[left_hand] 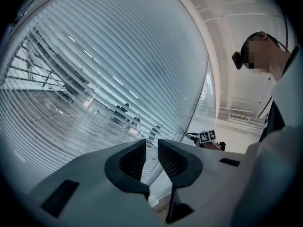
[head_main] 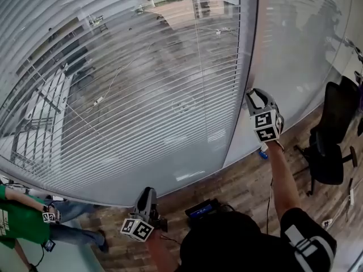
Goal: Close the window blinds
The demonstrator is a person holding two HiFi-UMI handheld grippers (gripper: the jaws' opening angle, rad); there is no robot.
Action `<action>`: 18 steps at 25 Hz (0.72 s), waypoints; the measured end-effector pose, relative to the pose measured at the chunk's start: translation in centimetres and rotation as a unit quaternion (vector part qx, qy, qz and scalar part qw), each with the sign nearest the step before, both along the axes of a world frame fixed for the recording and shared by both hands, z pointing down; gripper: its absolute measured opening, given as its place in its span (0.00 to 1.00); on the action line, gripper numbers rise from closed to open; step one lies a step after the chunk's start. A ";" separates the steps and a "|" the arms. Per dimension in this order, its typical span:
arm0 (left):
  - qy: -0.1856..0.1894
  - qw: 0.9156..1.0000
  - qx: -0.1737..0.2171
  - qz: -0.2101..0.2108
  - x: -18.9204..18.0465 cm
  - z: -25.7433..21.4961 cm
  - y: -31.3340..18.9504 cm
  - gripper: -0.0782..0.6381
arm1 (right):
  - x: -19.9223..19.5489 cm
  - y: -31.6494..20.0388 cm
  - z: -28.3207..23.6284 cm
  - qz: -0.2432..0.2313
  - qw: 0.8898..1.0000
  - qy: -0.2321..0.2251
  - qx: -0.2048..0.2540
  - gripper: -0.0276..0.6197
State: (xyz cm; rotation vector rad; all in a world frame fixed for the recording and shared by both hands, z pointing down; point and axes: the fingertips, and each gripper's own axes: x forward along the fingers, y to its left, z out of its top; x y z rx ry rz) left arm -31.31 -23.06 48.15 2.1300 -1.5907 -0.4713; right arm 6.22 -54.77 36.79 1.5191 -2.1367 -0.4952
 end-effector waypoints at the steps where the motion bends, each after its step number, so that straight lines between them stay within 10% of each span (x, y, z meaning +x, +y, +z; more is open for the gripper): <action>1: 0.001 1.000 0.000 -0.001 -0.1 0.1 0.0 0.23 | 0.1 -0.1 0.1 -0.003 0.999 -0.034 -0.013 0.24; 4: 0.002 1.000 -0.001 -0.003 -0.2 0.0 0.1 0.23 | 0.8 -0.5 0.2 -0.019 0.971 -0.225 -0.075 0.23; 8: 0.004 1.000 -0.003 -0.004 -0.3 0.0 0.0 0.23 | 1.6 -1.0 0.4 -0.045 0.874 -0.459 -0.153 0.23; 10: 0.004 1.000 -0.003 -0.004 -0.4 0.0 -0.1 0.23 | 1.4 -1.0 0.1 -0.059 0.849 -0.498 -0.163 0.23; 11: 0.004 1.000 -0.003 -0.003 -0.4 -0.1 -0.2 0.23 | 1.2 -0.9 0.1 -0.064 0.858 -0.484 -0.161 0.23; 15: 0.003 1.000 -0.005 -0.002 -0.4 -0.3 -0.2 0.23 | 0.8 -0.4 0.8 -0.023 0.979 -0.189 -0.075 0.29; 18: 0.002 1.000 -0.006 -0.002 -0.3 -0.3 -0.1 0.23 | 0.0 0.0 0.4 -0.021 0.998 -0.061 -0.027 0.29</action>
